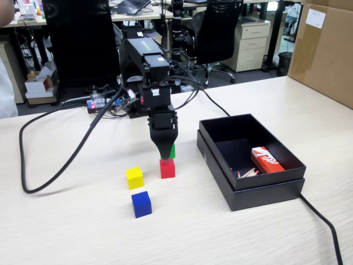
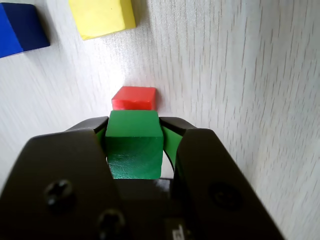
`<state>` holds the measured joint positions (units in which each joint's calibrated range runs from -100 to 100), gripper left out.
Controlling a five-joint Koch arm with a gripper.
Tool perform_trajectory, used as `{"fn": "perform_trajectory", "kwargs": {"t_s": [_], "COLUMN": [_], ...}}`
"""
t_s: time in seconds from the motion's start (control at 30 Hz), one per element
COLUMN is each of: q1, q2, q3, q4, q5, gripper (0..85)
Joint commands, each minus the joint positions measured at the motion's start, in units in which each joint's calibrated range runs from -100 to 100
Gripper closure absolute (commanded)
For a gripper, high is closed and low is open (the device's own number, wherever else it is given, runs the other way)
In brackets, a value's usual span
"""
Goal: Put the green cube on top of the red cube
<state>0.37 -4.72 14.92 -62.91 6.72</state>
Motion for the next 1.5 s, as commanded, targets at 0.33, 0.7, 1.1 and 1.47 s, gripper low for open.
{"fn": "perform_trajectory", "kwargs": {"t_s": [0.33,0.7,1.1,1.47], "q1": [-0.1,-1.0,-0.6,-0.1], "q2": [-2.8,-3.6,1.7,4.9], "q3": [2.8,2.4,6.3,6.8], "q4": [0.0,0.0,0.8,0.8], "q5": [0.4,0.3,0.7,0.7], "gripper": [84.6,84.6,84.6,69.8]}}
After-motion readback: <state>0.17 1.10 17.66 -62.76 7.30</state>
